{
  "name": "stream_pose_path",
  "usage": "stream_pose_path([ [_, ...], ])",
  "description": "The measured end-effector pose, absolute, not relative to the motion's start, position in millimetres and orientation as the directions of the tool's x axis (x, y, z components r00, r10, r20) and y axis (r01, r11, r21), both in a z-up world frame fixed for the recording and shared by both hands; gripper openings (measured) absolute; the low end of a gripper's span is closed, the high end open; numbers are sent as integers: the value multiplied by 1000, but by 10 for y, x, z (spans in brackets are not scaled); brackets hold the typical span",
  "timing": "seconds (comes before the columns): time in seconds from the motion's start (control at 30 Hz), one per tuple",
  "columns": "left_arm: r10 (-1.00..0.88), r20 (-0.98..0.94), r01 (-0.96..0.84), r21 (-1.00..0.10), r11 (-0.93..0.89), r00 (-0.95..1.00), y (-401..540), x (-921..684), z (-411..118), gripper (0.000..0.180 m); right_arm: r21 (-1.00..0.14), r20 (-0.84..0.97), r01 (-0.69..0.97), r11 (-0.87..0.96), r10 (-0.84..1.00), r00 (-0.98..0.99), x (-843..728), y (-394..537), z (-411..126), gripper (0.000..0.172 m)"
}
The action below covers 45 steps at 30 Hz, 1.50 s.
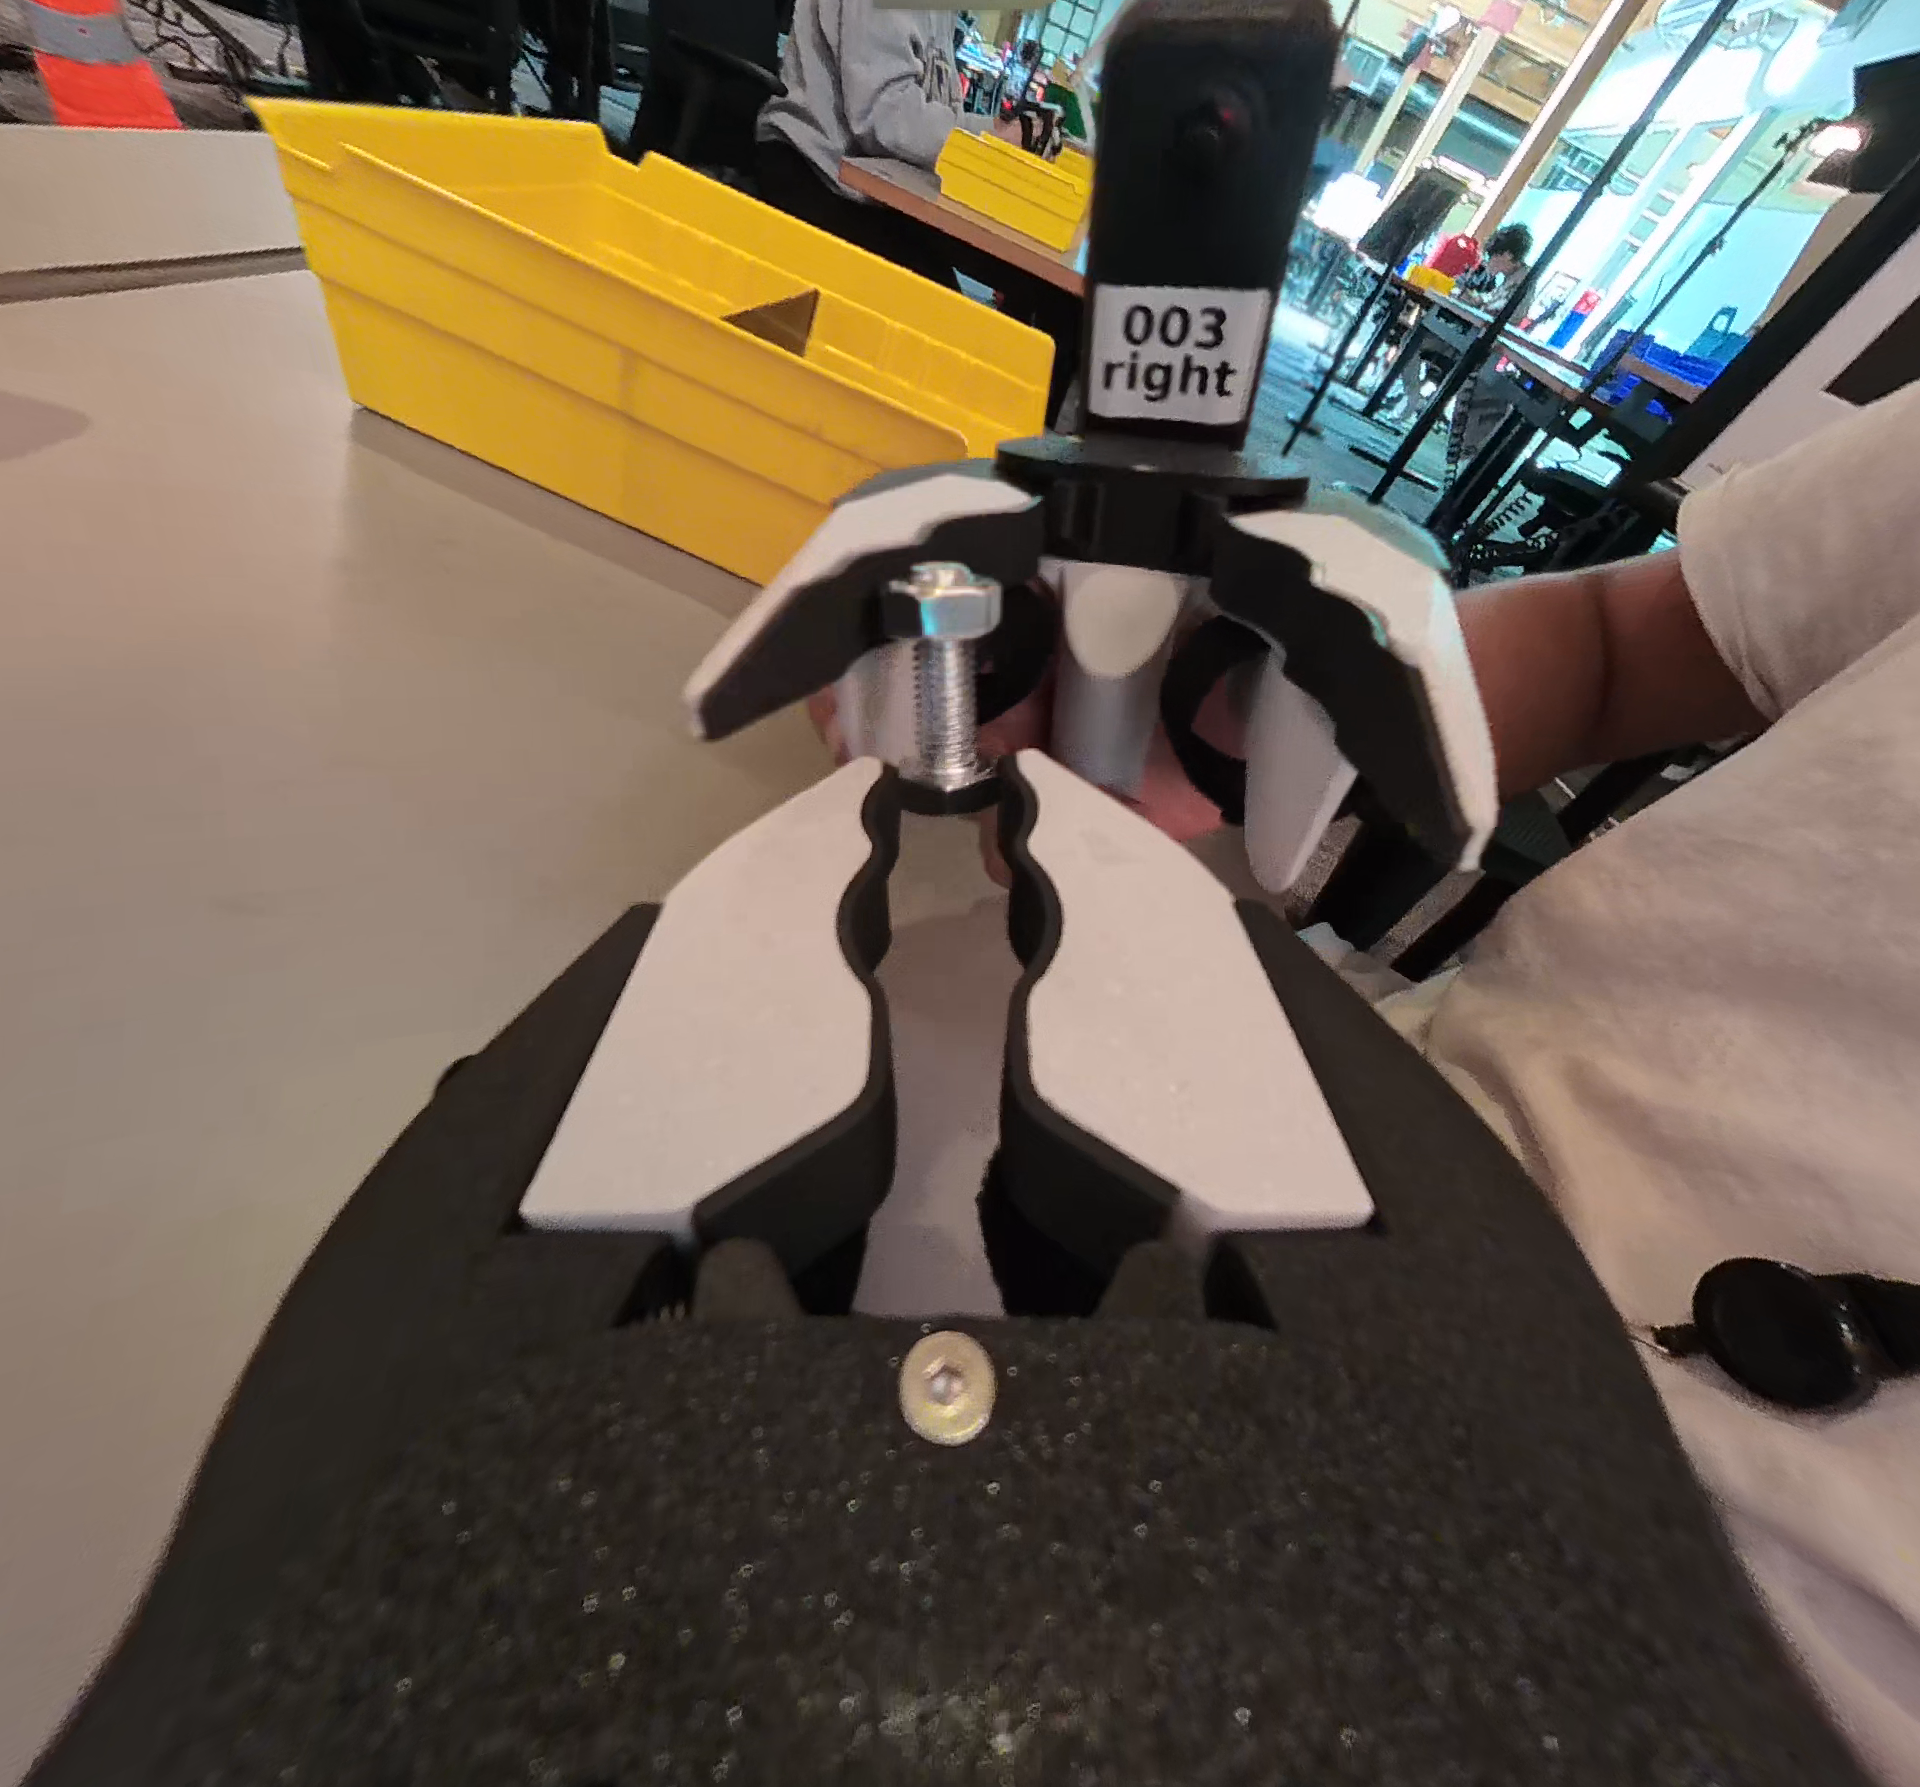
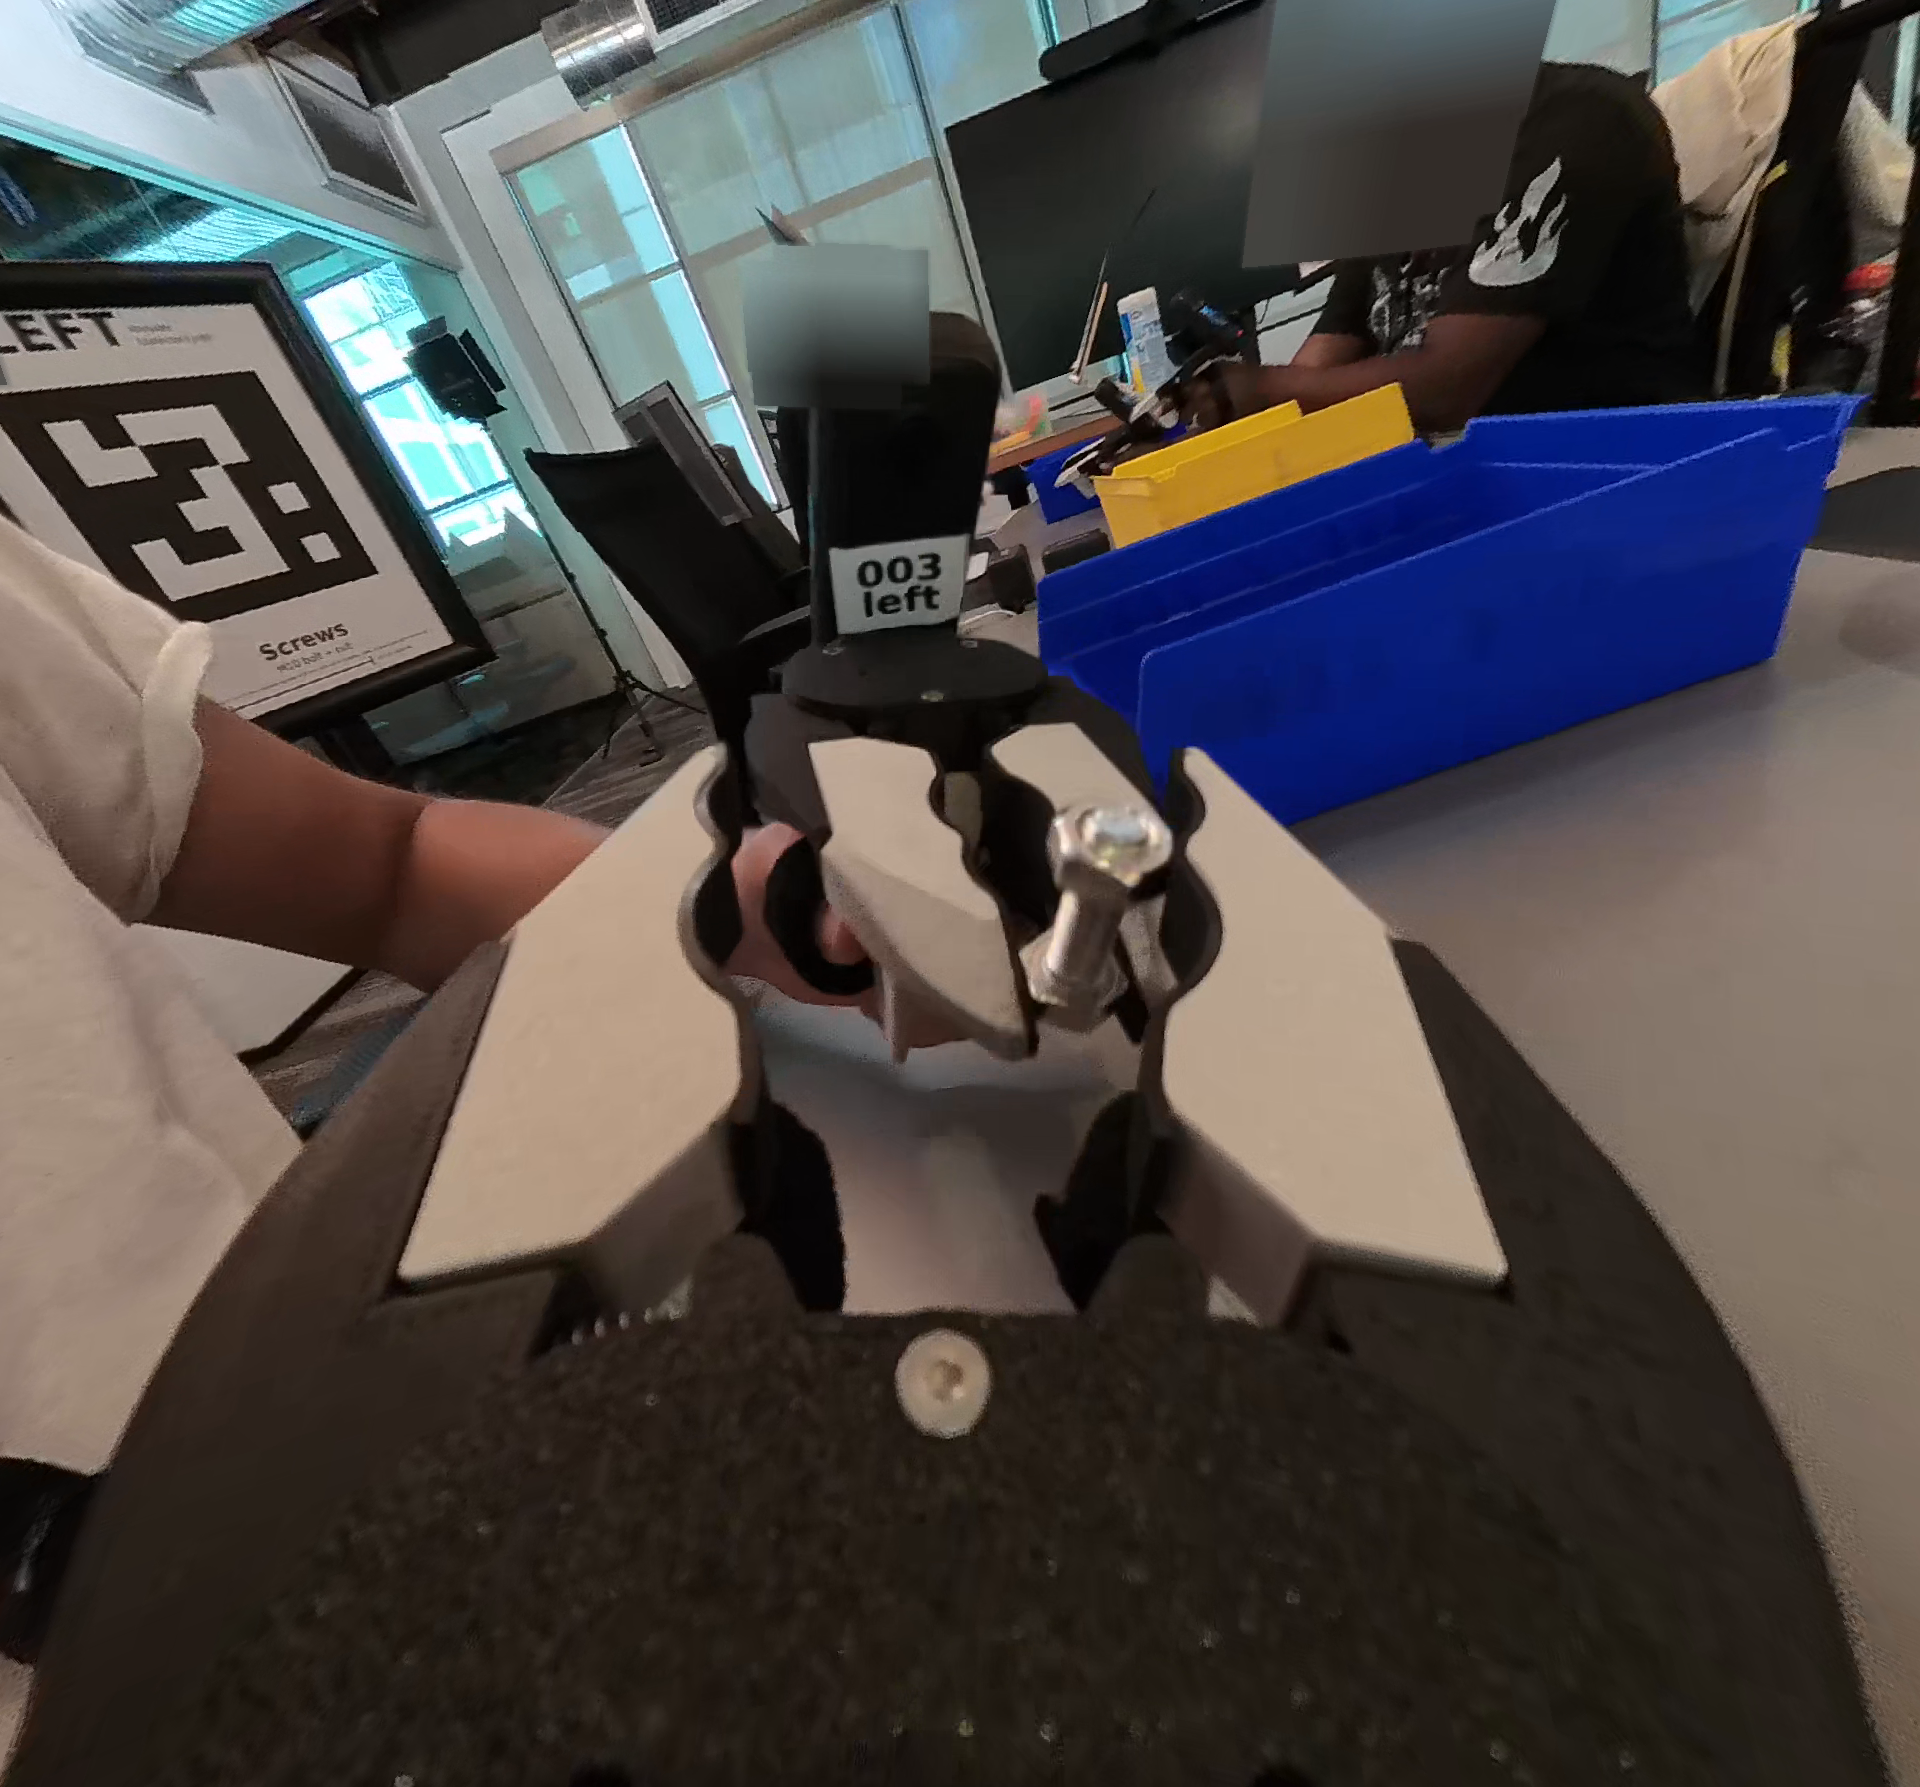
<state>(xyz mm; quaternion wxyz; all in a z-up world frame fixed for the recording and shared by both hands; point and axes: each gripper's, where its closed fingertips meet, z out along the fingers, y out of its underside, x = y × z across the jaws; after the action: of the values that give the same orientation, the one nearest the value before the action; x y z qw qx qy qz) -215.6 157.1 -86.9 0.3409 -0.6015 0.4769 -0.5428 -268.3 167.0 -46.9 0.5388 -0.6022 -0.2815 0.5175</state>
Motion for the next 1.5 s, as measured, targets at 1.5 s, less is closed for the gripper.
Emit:
stream_pose_path([
  [1.5,-953,302,-259,-924,-282,-38,1556,-2138,-981,17,-946,-313,-198,-257,881,354,-2638,1659,-515,78],
])
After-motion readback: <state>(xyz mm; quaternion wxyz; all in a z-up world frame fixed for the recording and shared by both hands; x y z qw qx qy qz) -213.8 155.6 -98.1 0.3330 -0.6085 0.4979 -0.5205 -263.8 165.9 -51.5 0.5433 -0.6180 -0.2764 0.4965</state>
